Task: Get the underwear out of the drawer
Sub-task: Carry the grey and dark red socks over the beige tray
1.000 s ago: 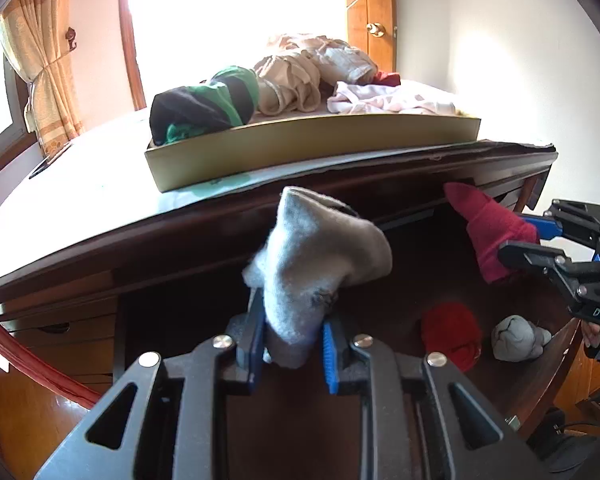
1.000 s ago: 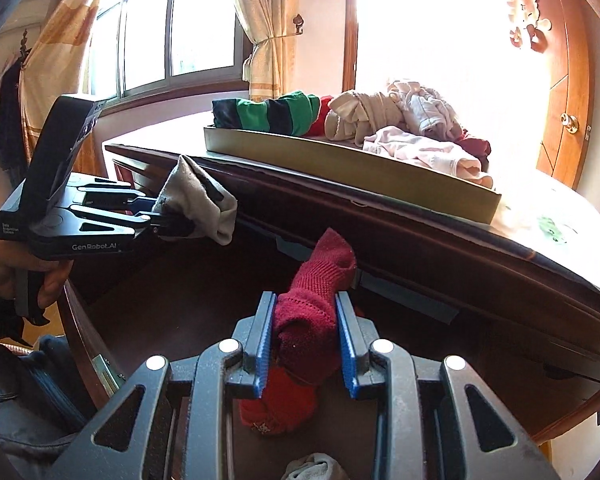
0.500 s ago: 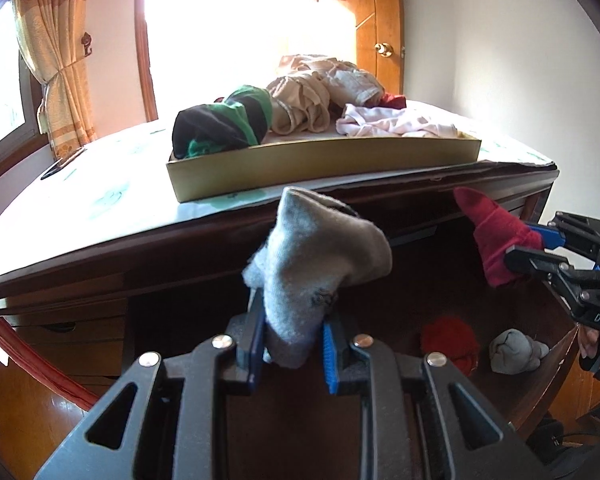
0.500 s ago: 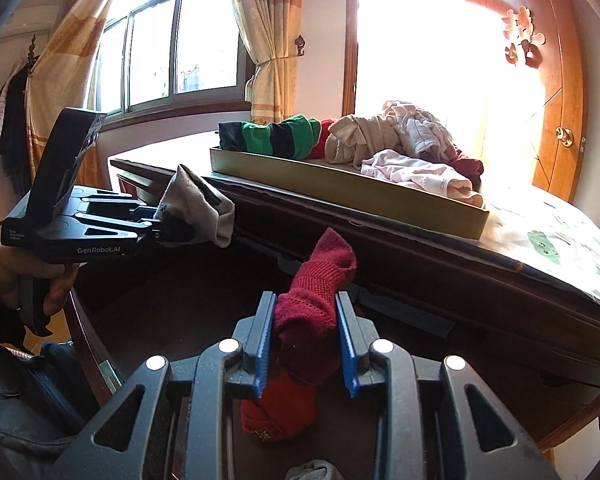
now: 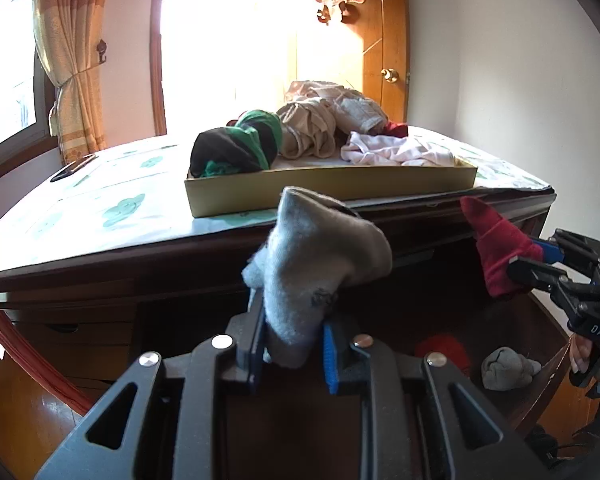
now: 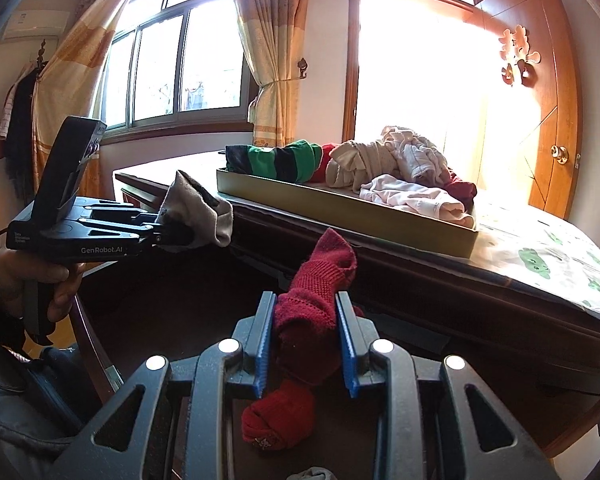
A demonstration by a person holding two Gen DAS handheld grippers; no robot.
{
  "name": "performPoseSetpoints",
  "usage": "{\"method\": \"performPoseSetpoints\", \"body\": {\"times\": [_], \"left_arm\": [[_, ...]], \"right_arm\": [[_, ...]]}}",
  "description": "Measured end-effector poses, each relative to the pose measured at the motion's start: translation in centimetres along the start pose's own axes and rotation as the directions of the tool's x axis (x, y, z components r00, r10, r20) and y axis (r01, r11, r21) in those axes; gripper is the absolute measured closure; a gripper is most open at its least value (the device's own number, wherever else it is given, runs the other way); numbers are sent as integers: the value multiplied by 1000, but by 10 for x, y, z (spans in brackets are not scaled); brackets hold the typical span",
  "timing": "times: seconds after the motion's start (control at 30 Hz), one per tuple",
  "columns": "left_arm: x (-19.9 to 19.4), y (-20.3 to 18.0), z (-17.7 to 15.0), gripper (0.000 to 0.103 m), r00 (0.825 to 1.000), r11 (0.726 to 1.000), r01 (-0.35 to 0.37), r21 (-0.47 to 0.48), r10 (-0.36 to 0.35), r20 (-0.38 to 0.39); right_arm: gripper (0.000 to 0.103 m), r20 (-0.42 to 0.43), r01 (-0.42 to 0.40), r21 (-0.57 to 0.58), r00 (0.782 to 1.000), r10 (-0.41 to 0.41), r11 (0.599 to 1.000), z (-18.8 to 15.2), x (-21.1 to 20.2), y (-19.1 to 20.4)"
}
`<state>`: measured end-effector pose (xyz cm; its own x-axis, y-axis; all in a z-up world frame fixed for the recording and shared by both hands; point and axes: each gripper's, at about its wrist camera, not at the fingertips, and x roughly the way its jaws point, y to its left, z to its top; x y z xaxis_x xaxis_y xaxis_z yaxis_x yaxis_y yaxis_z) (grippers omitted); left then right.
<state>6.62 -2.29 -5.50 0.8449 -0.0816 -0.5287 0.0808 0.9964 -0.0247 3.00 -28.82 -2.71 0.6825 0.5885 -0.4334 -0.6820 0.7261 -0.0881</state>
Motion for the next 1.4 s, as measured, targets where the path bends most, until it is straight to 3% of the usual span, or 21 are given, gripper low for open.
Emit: {"method": "performPoseSetpoints", "body": {"times": [0.73,1.4], "left_arm": [[-13,1,15,81,997,1000,14,-20,-12,78],[-23,-11,73,81,992,998,40,51,-46,120]], "right_arm": [[72,62,8,-45,998,-5,999,4,-9,4],[72,94,2,-103,996,7,995,50,-15,-1]]}}
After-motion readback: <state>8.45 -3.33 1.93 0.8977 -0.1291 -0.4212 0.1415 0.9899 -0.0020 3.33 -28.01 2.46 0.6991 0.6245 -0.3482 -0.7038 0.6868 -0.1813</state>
